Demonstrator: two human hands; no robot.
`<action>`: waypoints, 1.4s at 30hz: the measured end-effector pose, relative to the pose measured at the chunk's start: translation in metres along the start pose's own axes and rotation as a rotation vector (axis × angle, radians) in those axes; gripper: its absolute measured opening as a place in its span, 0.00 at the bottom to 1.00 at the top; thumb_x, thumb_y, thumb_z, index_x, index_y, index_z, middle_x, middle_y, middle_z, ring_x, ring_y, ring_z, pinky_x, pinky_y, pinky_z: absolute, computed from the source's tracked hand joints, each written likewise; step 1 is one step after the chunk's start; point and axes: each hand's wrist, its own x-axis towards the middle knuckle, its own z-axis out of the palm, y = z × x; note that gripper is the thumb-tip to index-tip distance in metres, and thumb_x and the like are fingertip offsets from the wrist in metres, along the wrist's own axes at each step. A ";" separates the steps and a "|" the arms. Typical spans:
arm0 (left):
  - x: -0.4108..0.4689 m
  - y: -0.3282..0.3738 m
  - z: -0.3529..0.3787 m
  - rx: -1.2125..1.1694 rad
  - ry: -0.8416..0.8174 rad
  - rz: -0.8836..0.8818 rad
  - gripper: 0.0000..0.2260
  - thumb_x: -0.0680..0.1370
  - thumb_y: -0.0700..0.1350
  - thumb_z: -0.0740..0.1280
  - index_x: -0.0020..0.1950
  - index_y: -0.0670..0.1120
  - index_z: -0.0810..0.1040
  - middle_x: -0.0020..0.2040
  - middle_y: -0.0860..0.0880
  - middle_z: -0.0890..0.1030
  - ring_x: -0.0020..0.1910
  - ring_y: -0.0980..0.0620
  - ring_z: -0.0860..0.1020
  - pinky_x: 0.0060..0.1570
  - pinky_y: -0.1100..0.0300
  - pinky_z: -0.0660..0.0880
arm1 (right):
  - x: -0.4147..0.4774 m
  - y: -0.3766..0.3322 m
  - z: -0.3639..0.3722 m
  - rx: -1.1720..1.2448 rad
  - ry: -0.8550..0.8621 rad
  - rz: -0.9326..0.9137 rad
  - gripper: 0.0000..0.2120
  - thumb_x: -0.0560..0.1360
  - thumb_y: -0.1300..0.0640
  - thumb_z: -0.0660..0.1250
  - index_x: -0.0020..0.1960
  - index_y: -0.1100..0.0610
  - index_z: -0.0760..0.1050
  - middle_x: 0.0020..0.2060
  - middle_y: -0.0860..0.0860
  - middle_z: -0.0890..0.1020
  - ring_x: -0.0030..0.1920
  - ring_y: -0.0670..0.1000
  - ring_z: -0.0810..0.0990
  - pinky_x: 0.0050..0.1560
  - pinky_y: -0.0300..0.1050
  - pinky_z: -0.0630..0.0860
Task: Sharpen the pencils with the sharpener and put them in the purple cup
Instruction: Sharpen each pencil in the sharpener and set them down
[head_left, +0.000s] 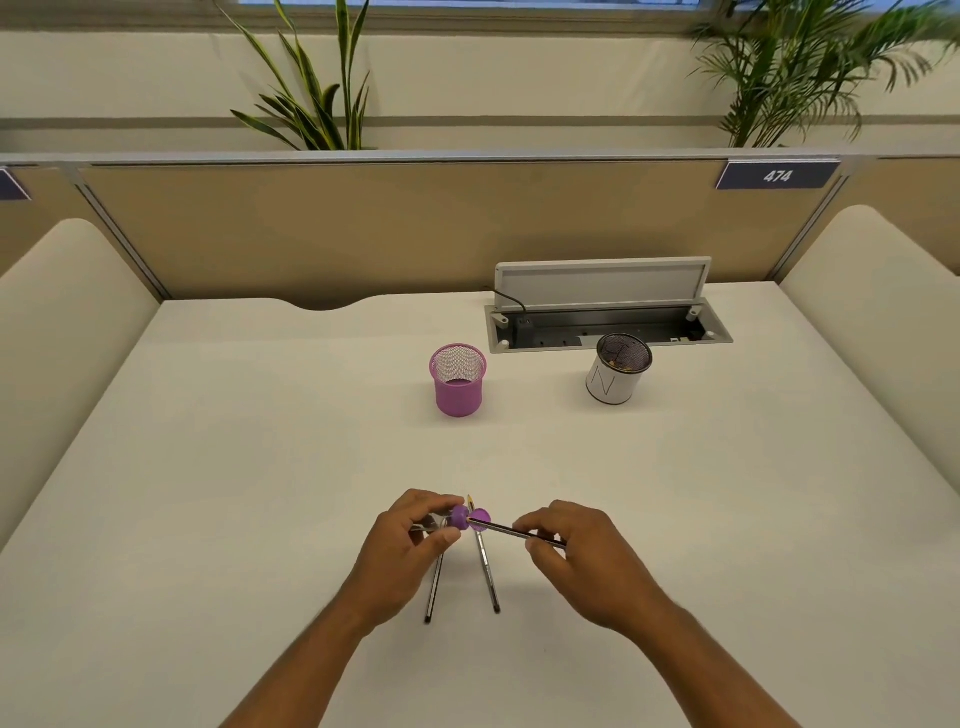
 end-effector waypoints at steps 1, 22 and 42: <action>0.000 0.000 -0.001 -0.002 -0.008 -0.005 0.14 0.81 0.40 0.72 0.61 0.58 0.85 0.56 0.59 0.81 0.53 0.51 0.81 0.55 0.61 0.78 | 0.000 0.000 0.000 -0.024 -0.006 -0.008 0.11 0.80 0.50 0.64 0.57 0.42 0.82 0.44 0.39 0.81 0.50 0.42 0.79 0.50 0.41 0.78; 0.004 0.037 0.021 -1.024 0.506 -0.305 0.15 0.77 0.37 0.74 0.64 0.40 0.81 0.50 0.39 0.87 0.47 0.41 0.86 0.53 0.50 0.85 | -0.005 -0.010 0.035 -0.380 0.331 -0.232 0.08 0.79 0.52 0.68 0.43 0.53 0.76 0.37 0.46 0.75 0.35 0.50 0.72 0.29 0.42 0.69; 0.012 0.045 0.019 -0.889 0.491 -0.347 0.10 0.81 0.37 0.71 0.62 0.40 0.82 0.49 0.37 0.88 0.50 0.36 0.88 0.53 0.46 0.83 | -0.007 -0.022 0.039 -0.558 0.384 -0.192 0.12 0.78 0.53 0.70 0.38 0.53 0.73 0.31 0.47 0.73 0.31 0.52 0.70 0.24 0.45 0.62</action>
